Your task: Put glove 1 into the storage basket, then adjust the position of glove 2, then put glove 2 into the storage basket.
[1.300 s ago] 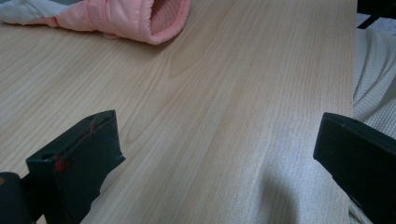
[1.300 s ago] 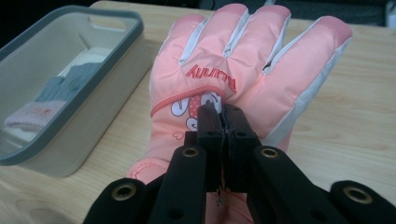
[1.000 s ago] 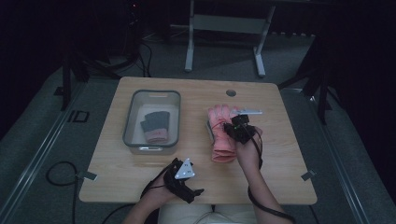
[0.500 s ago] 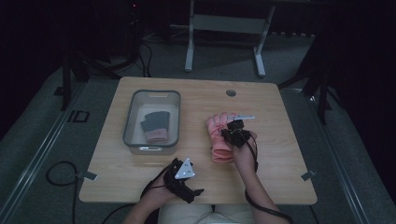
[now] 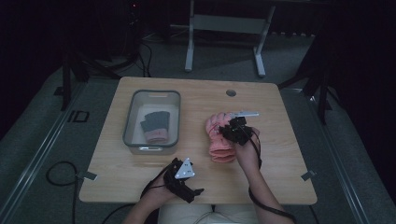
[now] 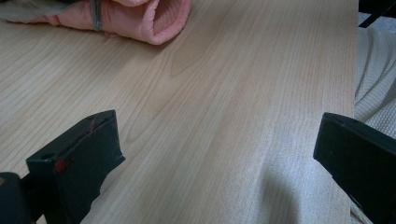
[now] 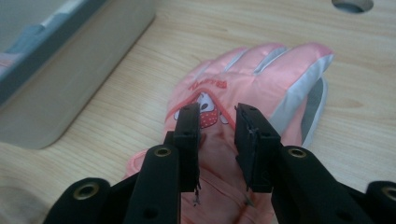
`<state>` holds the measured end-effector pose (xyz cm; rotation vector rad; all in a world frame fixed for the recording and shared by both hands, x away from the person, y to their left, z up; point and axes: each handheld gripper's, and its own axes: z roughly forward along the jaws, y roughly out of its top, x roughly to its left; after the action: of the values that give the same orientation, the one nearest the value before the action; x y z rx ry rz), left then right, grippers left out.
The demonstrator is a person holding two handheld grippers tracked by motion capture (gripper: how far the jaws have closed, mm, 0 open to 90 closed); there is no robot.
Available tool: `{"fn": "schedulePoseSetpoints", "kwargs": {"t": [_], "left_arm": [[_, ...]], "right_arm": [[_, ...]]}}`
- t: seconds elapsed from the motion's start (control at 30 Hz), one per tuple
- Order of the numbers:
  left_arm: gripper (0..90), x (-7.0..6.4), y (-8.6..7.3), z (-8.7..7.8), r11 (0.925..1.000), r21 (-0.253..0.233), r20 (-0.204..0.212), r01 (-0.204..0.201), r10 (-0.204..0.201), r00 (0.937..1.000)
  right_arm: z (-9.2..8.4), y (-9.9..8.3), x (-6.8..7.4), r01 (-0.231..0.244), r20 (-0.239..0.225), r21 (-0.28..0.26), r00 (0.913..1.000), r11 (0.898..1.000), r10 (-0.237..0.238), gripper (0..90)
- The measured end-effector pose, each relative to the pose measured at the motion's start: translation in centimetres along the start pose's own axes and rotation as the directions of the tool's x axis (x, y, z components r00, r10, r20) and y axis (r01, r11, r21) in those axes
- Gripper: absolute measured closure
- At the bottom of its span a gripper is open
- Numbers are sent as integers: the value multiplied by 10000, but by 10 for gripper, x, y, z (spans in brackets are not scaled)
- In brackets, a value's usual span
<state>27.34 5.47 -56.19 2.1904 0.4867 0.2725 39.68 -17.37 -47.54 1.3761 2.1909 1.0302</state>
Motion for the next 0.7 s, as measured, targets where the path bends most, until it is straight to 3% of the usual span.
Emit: {"fn": "schedulePoseSetpoints", "kwargs": {"t": [0.53,0.67,0.7], "left_arm": [[3,1,1,0,10000,51,39,55,-55,10000],[3,1,4,-2,9999,-54,99,152,-151,9998],[3,0,7,-3,9999,-95,119,112,-111,9999]], "right_arm": [[-25,7,-5,206,-342,-526,9992,9984,-224,664],[-28,8,-7,478,-322,-499,9983,9976,-495,661],[-32,7,-12,742,-235,-538,9969,9958,-756,657]]}}
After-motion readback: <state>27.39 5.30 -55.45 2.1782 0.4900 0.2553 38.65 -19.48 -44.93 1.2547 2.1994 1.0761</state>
